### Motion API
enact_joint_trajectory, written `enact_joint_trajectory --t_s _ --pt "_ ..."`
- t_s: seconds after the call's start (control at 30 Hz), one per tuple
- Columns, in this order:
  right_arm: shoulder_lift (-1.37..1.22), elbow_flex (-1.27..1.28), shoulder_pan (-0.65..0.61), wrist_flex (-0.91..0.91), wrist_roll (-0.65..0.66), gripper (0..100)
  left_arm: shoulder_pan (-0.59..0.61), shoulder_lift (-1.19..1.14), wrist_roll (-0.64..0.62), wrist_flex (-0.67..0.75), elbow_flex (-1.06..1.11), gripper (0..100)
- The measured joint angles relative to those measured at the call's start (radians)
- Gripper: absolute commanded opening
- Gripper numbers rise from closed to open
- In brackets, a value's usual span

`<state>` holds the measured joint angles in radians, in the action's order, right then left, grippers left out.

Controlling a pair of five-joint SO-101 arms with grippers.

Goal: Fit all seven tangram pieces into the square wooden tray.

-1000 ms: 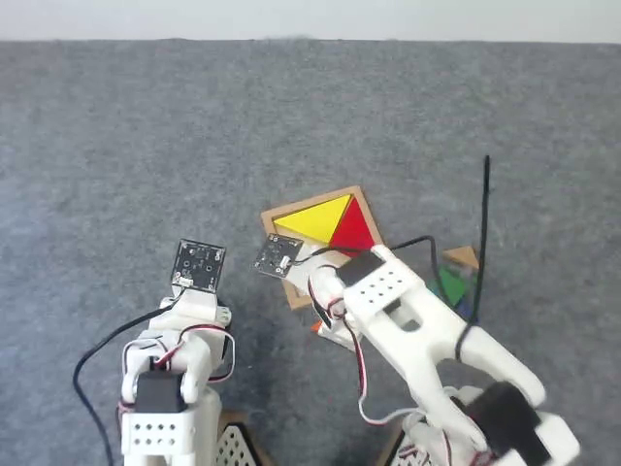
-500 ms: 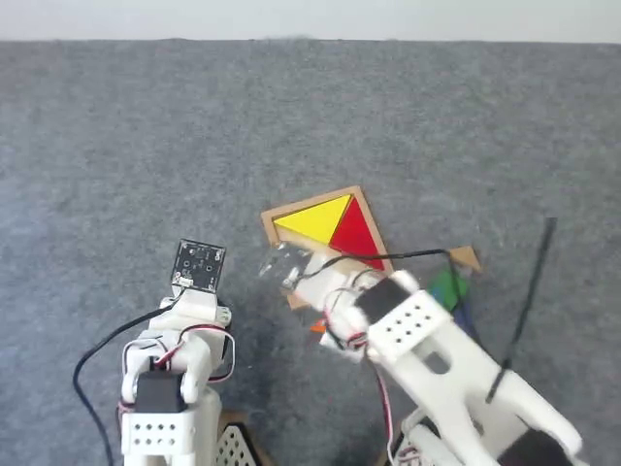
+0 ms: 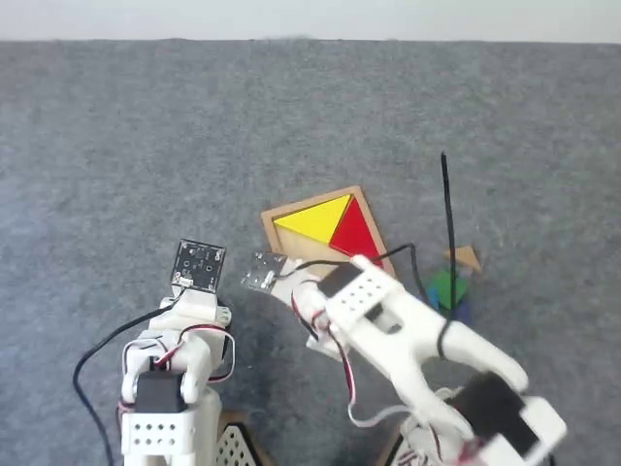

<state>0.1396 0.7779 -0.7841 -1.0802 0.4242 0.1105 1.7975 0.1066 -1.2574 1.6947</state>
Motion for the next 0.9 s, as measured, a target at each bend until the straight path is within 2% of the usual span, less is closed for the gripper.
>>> enact_joint_trajectory --t_s 0.2,0.4,0.6,0.73,0.9 --pt "-0.153 -0.115 0.061 -0.003 0.025 20.6 0.000 0.000 0.000 0.000 0.000 1" --pt "-0.178 -0.163 0.095 -0.037 0.064 0.2 0.000 0.000 0.000 0.000 0.000 1" --pt "-0.178 -0.166 0.104 -0.037 0.068 0.9 0.000 0.000 0.000 0.000 0.000 1" --pt "-0.176 -0.167 0.089 -0.114 0.066 0.8 0.000 0.000 0.000 0.000 0.000 1" --pt "-0.092 -0.167 0.071 -0.212 -0.077 0.8 0.000 0.000 0.000 0.000 0.000 1"
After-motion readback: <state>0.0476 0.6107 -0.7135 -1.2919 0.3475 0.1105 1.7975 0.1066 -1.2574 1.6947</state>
